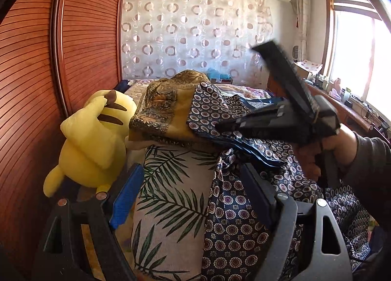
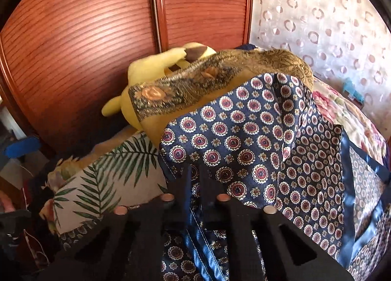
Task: Fold small clothes
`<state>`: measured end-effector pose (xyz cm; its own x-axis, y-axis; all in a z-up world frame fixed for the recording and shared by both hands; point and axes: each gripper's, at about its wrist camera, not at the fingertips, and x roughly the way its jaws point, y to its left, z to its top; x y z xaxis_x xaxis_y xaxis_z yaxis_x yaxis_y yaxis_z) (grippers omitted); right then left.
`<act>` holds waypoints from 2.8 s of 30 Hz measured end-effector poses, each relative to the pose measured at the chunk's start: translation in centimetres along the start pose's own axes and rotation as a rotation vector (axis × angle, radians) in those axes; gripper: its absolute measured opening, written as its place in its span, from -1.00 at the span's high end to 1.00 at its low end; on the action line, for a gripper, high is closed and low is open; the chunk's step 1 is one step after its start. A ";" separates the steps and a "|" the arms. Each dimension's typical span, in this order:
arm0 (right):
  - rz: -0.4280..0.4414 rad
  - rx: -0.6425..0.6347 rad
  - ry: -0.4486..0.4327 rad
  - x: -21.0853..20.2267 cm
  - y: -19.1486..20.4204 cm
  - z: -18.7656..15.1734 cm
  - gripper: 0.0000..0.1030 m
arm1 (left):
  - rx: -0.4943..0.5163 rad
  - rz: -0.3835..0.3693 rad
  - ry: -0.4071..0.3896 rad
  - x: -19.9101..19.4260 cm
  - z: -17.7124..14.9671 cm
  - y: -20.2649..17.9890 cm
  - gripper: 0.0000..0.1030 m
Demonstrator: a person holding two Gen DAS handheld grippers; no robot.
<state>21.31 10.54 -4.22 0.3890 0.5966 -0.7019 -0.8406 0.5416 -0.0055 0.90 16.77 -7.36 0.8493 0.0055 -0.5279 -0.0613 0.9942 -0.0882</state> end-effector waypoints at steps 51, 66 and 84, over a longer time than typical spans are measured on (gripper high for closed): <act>-0.323 0.308 -0.131 -7.3 -16.3 -4.6 0.06 | 0.052 -0.067 0.052 2.3 0.0 -4.2 -0.59; -0.451 0.309 0.047 -13.4 -16.4 -16.9 0.06 | 0.228 -0.194 0.126 8.7 3.0 -14.6 -0.59; -0.431 0.402 0.068 -15.4 -19.4 -20.9 -0.44 | 0.349 -0.203 0.280 15.3 2.4 -21.3 -0.59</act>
<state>23.74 -21.47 -8.19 0.6274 0.2414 -0.7403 -0.3985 0.9164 -0.0389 16.42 -4.04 -11.54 0.6489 -0.1740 -0.7407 0.3112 0.9490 0.0497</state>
